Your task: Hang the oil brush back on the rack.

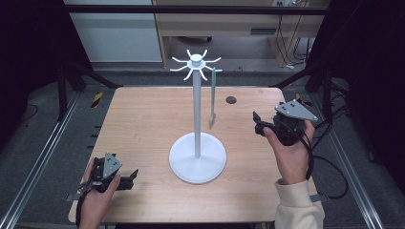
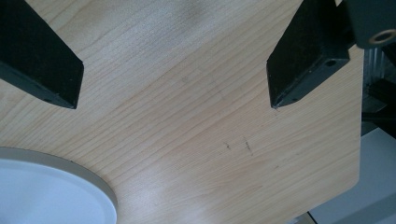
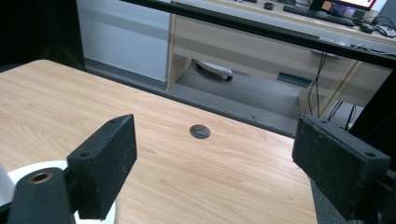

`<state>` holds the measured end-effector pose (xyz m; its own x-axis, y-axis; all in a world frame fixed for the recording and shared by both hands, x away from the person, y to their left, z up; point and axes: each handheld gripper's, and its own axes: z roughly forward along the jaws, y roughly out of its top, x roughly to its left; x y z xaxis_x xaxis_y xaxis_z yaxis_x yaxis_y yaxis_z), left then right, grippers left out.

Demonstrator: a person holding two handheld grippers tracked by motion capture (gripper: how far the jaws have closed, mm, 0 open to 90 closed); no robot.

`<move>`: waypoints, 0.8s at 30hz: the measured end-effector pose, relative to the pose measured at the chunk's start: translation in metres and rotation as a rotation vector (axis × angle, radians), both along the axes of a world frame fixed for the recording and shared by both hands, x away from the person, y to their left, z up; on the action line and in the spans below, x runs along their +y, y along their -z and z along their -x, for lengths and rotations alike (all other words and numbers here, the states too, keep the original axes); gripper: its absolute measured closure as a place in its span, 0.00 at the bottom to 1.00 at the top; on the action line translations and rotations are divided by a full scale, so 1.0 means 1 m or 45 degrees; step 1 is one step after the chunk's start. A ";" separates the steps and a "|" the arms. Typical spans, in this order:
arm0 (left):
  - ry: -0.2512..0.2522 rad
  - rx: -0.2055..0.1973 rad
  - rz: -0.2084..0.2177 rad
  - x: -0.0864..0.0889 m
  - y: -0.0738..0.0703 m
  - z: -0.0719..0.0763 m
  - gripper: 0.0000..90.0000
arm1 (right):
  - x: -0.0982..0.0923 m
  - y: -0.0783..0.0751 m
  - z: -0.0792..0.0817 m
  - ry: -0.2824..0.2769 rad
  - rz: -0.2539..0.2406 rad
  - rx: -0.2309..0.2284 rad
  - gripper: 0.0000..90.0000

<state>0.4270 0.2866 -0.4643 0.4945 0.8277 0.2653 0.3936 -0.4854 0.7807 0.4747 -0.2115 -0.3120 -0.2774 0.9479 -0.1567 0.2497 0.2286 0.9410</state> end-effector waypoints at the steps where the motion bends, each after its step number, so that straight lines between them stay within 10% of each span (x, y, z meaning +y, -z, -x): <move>1: 0.001 0.001 -0.001 0.000 0.000 0.000 0.04 | -0.001 0.001 0.000 0.005 -0.001 -0.002 0.14; 24: 0.010 0.006 -0.018 -0.001 0.000 0.000 0.04 | -0.019 0.025 -0.012 0.075 0.002 0.056 0.10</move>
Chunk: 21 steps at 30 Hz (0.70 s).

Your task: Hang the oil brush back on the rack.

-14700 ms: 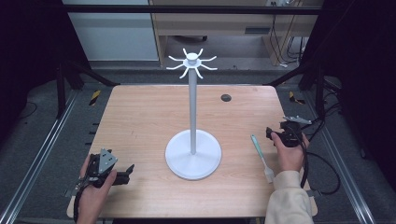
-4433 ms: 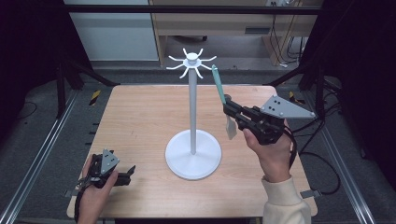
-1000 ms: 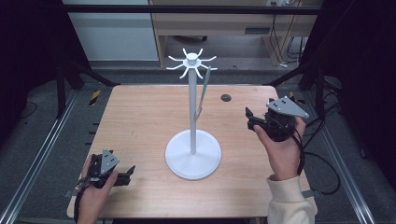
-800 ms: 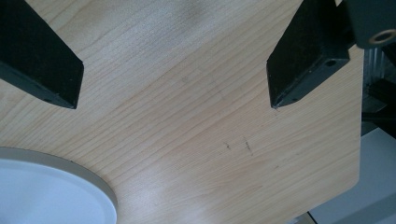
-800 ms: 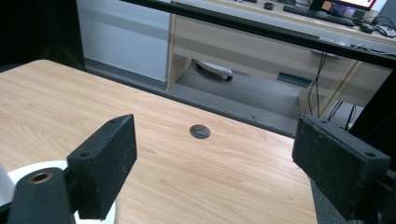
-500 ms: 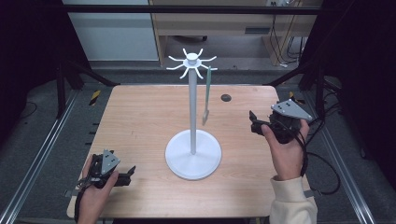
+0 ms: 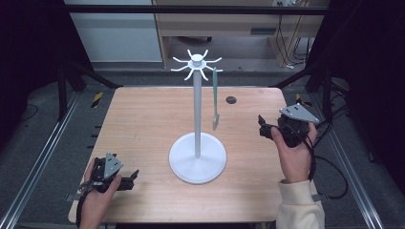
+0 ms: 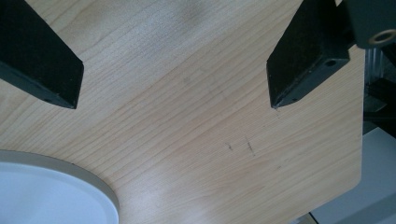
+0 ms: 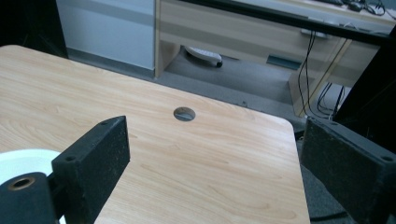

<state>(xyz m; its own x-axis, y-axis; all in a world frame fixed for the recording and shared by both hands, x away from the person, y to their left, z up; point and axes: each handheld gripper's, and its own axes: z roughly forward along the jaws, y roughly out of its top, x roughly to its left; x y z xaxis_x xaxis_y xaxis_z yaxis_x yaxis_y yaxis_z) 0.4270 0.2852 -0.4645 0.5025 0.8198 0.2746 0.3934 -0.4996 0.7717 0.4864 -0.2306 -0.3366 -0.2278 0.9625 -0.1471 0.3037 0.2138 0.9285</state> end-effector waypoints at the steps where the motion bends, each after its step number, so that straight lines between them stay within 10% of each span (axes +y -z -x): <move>1: -0.001 -0.001 0.005 0.000 0.000 0.000 0.04 | -0.001 0.002 -0.001 0.004 -0.001 0.008 0.10; 21: 0.011 0.016 -0.014 -0.001 0.001 0.000 0.04 | -0.016 0.043 -0.019 0.041 0.016 0.166 0.12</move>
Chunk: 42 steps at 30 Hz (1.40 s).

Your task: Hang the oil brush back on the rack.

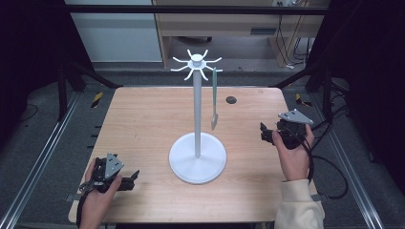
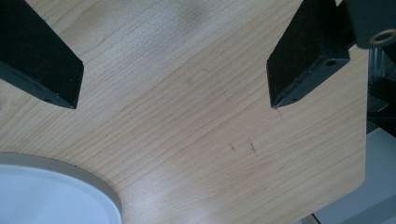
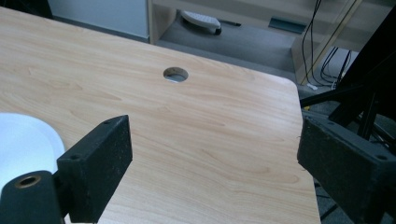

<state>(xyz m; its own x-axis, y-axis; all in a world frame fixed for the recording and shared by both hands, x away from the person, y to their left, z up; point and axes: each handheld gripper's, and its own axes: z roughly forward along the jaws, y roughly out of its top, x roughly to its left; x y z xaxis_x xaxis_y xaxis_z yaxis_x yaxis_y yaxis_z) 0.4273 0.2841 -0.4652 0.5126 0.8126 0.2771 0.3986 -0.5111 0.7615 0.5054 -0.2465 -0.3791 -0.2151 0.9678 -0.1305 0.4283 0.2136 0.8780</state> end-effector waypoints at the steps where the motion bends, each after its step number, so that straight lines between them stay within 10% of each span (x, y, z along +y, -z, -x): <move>1: 0.000 0.000 0.000 0.000 0.000 0.000 0.04 | 0.000 0.000 0.000 0.000 0.000 0.000 0.12; 42: 0.010 0.009 -0.003 -0.003 0.002 0.000 0.04 | -0.003 0.063 -0.019 -0.035 0.004 0.261 0.11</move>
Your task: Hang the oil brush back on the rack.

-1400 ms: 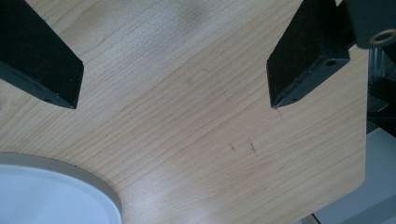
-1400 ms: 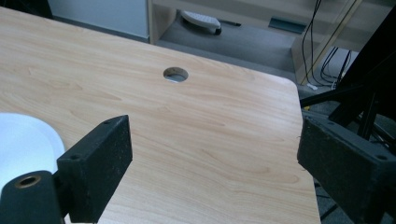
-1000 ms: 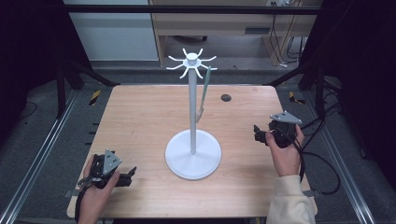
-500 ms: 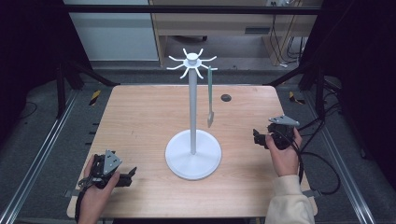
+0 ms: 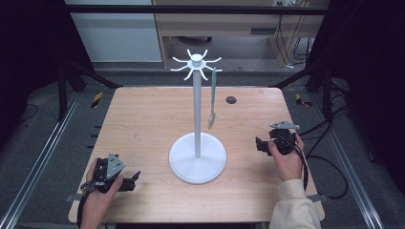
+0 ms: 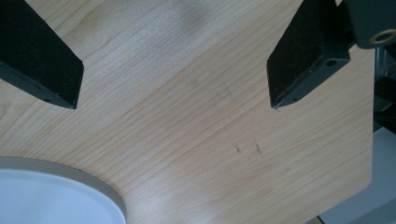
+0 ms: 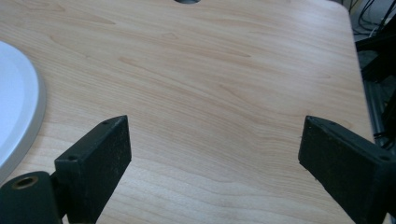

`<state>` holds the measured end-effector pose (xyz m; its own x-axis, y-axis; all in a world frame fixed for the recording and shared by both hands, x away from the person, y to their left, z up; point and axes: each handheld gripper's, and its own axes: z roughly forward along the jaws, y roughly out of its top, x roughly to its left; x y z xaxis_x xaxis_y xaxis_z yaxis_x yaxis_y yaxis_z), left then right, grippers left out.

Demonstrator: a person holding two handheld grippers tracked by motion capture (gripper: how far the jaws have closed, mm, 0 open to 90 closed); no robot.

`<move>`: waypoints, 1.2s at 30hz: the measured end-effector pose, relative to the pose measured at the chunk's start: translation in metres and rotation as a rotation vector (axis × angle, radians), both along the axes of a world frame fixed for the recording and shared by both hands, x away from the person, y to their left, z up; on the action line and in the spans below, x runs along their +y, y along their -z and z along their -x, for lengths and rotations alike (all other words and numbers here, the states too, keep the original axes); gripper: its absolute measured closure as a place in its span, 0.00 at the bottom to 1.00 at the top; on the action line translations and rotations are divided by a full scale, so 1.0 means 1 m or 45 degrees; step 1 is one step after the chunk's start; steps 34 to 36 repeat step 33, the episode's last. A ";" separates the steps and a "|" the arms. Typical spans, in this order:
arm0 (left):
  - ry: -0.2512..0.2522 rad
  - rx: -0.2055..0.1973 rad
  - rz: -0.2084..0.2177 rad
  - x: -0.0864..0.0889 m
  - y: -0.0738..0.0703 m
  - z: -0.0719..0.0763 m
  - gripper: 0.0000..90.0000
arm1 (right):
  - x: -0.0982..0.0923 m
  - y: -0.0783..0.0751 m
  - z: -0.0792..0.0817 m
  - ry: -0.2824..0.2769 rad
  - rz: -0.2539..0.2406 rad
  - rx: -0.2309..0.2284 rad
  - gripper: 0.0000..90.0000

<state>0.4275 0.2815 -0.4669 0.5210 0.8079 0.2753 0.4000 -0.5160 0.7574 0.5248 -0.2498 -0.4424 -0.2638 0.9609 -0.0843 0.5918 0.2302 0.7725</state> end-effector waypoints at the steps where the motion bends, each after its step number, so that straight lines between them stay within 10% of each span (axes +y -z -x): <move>1: 0.000 0.000 0.000 0.000 0.000 0.000 0.04 | 0.001 0.002 0.000 -0.004 -0.010 0.010 0.11; 15: 0.004 0.003 -0.011 -0.001 0.000 0.000 0.04 | 0.012 0.030 -0.004 -0.136 -0.155 0.062 0.11; 36: 0.011 0.009 -0.019 -0.002 0.001 0.000 0.04 | 0.024 0.043 -0.006 -0.268 -0.180 0.028 0.11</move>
